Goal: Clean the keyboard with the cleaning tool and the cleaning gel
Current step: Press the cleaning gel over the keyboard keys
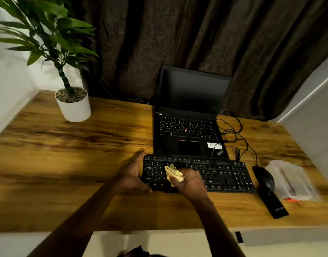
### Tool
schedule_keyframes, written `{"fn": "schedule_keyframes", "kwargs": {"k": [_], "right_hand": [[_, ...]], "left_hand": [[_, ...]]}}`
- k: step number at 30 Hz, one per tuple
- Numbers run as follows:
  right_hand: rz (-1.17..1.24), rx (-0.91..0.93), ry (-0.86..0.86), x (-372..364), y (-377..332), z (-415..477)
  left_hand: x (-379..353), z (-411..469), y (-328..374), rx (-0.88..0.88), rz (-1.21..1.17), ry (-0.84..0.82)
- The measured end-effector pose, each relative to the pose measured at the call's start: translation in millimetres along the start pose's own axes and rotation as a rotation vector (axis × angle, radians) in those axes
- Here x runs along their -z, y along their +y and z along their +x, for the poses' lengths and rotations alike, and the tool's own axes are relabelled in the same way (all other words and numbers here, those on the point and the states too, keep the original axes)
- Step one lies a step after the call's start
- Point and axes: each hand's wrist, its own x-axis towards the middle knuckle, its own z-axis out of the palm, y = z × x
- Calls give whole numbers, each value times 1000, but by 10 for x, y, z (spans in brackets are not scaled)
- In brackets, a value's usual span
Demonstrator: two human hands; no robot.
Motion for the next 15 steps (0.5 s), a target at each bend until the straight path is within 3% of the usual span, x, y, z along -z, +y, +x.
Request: {"fn": "schedule_keyframes", "kwargs": {"k": [6, 15], "right_hand": [[-25, 95, -74, -67, -241, -3], [93, -80, 130, 239, 352, -85]], "left_hand": [[1, 2, -10, -20, 15, 8], [-17, 22, -21, -23, -34, 17]]}}
